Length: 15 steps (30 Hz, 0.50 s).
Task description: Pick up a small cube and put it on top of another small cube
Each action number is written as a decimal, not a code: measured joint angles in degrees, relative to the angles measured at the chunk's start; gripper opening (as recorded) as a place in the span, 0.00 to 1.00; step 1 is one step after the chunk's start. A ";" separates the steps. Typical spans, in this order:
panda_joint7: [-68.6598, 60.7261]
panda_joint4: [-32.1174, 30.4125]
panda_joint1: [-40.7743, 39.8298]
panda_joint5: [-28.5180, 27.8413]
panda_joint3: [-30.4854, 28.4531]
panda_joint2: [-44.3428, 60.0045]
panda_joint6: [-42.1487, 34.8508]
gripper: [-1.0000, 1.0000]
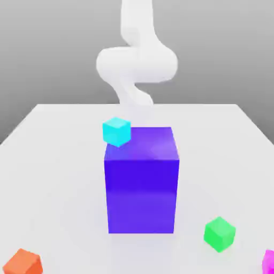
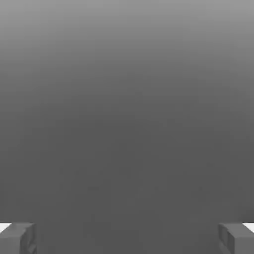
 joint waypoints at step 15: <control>-16.74 4.65 8.48 -3.10 4.71 31.51 6.74 0.50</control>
